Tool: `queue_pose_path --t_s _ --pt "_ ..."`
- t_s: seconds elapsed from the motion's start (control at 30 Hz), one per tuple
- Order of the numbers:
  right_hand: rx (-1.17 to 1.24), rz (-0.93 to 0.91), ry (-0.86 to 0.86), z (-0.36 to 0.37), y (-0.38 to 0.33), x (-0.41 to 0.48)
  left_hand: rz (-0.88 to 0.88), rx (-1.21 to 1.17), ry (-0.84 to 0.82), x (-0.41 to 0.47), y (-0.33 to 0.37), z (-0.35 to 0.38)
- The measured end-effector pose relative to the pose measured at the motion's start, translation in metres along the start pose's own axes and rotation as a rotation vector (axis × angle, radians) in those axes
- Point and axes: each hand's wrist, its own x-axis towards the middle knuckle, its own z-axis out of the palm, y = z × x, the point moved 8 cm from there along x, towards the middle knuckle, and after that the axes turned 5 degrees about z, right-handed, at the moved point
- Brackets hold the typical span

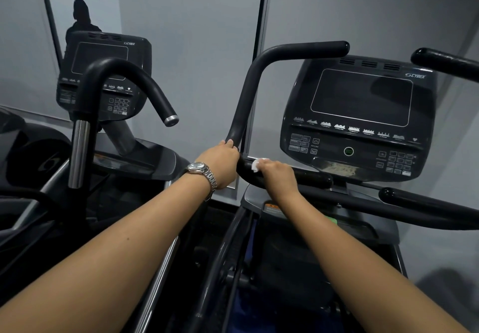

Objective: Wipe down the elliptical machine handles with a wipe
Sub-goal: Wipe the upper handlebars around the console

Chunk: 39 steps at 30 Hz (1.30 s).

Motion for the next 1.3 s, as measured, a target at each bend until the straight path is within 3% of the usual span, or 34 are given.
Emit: queue_pose_path --t_s 0.13,0.33,0.5,0.63,0.8,0.97,1.07,1.2,1.3 --pt "-0.004 -0.101 -0.040 0.010 -0.002 -0.016 0.001 0.005 0.002 0.001 -0.001 0.001" --pt "0.006 0.020 0.074 -0.008 0.023 -0.014 -0.010 0.001 0.000 0.001 0.001 0.000" --pt "0.026 -0.089 0.064 -0.007 0.023 -0.031 -0.014 0.016 -0.017 0.000 0.000 0.001" --pt "0.039 0.029 0.141 -0.028 0.051 -0.030 -0.018 0.024 -0.017 0.000 -0.002 0.001" --pt "0.028 -0.056 0.005 -0.009 0.023 -0.027 -0.020 0.021 -0.028 0.000 0.000 0.002" --pt "0.020 -0.011 0.132 -0.020 0.049 -0.039 -0.029 0.032 -0.034 -0.001 0.000 0.002" --pt "0.008 0.022 0.069 -0.017 0.029 -0.019 -0.035 0.040 -0.038 -0.001 0.000 0.002" --pt "-0.036 -0.089 -0.045 0.002 0.006 -0.022 -0.026 0.049 -0.051 -0.001 0.000 0.002" --pt "-0.005 -0.015 0.010 -0.010 0.035 -0.031 -0.024 0.036 -0.071 0.001 0.000 0.005"
